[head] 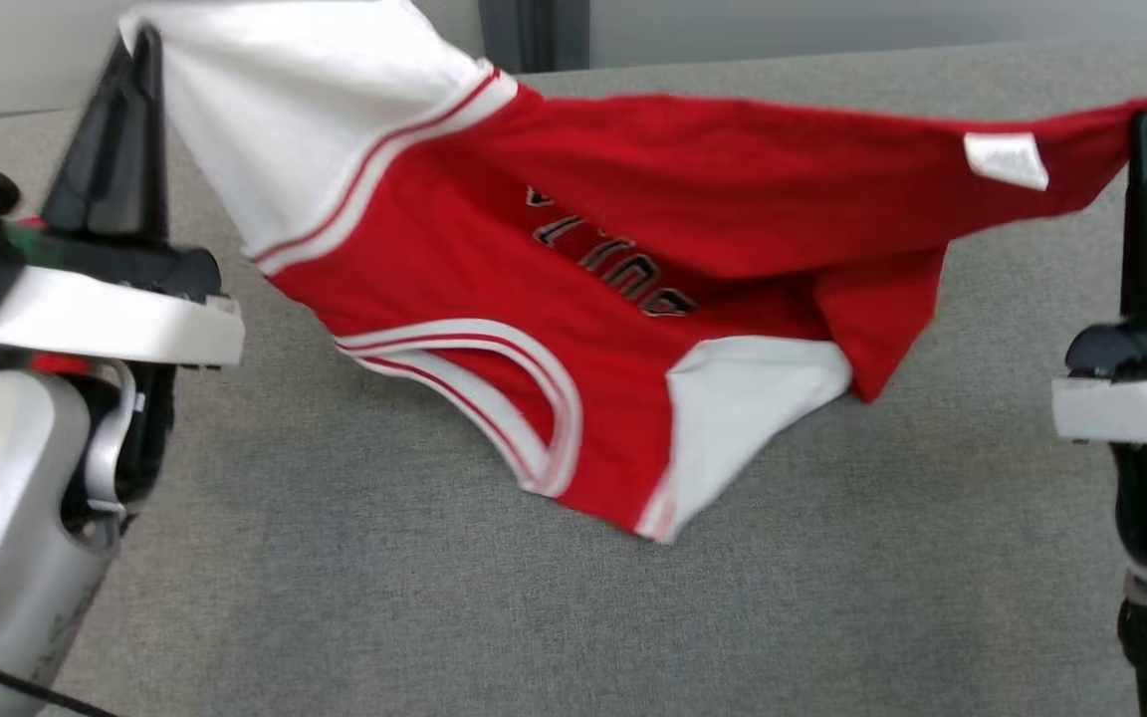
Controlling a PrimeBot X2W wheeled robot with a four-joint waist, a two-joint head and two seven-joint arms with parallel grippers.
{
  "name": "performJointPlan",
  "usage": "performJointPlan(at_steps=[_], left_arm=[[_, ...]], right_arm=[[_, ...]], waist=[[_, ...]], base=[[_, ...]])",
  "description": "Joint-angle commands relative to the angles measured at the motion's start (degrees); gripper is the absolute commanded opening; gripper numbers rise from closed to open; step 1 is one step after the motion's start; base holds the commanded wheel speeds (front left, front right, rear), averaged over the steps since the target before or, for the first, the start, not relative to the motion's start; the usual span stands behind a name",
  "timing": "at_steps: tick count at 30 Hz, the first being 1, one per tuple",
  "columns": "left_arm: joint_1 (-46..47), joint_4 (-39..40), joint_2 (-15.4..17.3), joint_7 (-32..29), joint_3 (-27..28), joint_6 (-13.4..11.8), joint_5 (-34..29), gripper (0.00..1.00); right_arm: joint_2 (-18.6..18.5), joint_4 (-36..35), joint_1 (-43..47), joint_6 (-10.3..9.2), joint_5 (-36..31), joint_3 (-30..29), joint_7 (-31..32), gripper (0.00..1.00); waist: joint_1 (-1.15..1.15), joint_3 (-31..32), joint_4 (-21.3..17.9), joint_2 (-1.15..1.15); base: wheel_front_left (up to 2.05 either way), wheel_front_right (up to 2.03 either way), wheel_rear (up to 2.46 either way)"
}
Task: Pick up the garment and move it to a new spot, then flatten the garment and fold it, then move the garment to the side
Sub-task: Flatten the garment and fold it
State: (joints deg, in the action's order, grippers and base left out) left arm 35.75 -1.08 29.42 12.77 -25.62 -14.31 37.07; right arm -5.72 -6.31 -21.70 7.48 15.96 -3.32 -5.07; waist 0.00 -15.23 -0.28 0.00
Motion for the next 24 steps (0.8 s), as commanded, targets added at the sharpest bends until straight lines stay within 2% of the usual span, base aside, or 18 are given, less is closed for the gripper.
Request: performJointPlan(at_steps=[1,8,15,19,24], left_arm=[[1.3,1.5,0.7,0.3,0.8,-0.7,-0.7,0.0],[7.1,12.8,2.8,-2.1,2.2,-4.1,-4.4,0.0],[12.2,18.3,3.4,-5.6,2.1,-6.1,-6.8,0.0],[13.2,19.1,3.4,-6.8,1.8,-6.3,-7.0,0.0],[15.3,16.9,3.1,-8.4,0.7,-4.3,-5.6,0.0]], right_arm=[[-0.8,-0.5,-1.4,0.03,-0.9,0.0,-0.2,0.0],[-3.3,-2.6,-8.0,0.03,-1.5,0.0,1.9,0.0],[-4.5,-3.4,-10.7,0.03,-0.7,-0.2,3.3,0.0],[-4.6,-2.8,-10.5,0.03,0.2,0.1,3.5,0.0],[-5.1,-0.1,-11.9,0.03,1.4,0.6,2.9,0.0]], waist=[[0.0,0.6,0.1,0.0],[0.0,2.4,1.0,0.0],[0.0,4.1,1.3,0.0],[0.0,4.7,1.2,0.0],[0.0,4.6,1.0,0.0]], base=[[0.0,0.0,0.0],[0.0,0.0,0.0],[0.0,0.0,0.0],[0.0,0.0,0.0],[0.0,0.0,0.0]])
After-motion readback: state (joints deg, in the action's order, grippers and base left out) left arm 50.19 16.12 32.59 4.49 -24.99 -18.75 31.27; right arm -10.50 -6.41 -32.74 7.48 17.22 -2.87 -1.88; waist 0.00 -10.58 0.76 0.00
